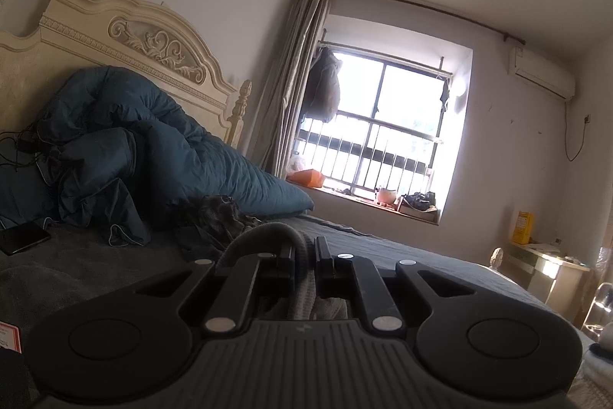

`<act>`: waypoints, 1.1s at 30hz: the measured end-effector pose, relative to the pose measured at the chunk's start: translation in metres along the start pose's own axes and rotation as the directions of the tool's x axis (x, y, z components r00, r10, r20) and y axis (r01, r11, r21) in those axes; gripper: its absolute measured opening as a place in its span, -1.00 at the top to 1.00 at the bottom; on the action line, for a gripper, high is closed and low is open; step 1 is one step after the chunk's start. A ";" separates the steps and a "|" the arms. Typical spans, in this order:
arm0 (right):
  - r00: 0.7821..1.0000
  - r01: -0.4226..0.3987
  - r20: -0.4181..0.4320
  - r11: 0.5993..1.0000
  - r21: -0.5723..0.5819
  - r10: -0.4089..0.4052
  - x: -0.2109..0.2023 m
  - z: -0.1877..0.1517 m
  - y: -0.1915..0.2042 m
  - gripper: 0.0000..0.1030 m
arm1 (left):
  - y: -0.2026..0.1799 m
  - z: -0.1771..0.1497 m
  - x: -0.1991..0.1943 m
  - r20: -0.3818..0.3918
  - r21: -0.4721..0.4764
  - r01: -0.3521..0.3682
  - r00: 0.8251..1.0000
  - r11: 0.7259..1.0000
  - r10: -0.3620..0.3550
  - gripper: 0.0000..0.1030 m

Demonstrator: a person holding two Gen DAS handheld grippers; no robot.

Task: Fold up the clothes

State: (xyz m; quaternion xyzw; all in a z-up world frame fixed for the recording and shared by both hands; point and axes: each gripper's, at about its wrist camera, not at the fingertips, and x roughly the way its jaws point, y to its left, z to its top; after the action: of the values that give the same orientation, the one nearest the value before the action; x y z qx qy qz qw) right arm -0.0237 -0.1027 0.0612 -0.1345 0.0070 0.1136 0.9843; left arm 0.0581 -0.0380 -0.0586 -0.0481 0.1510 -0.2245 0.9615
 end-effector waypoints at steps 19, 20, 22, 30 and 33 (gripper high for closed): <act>0.997 -0.010 -0.078 0.999 0.048 0.013 -0.007 -0.034 -0.019 0.78 | 0.023 -0.009 0.014 -0.015 0.050 -0.062 0.998 0.997 0.063 -0.24; 0.996 -0.013 -0.084 0.999 0.039 0.017 -0.006 -0.037 -0.017 0.78 | 0.021 -0.010 0.013 -0.019 0.056 -0.052 0.998 0.997 0.054 -0.01; 0.995 -0.021 -0.100 0.999 0.036 0.025 -0.001 -0.041 -0.014 0.78 | 0.018 -0.011 0.011 -0.029 0.070 -0.033 0.999 0.997 0.035 0.31; 0.965 -0.049 -0.242 0.978 0.205 0.099 0.029 -0.083 -0.038 0.52 | 0.043 0.015 0.009 -0.078 -0.110 -0.035 0.997 0.993 0.026 0.73; 0.955 -0.041 -0.260 0.933 0.358 0.142 0.019 -0.100 -0.059 0.04 | 0.048 0.029 0.010 -0.094 -0.142 -0.027 0.995 0.989 0.013 0.73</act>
State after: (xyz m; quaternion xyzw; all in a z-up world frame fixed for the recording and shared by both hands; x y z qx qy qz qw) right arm 0.0094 -0.1805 -0.0206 0.0276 0.1733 0.1365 0.9750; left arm 0.0959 0.0009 -0.0413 -0.1050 0.2119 -0.2054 0.9497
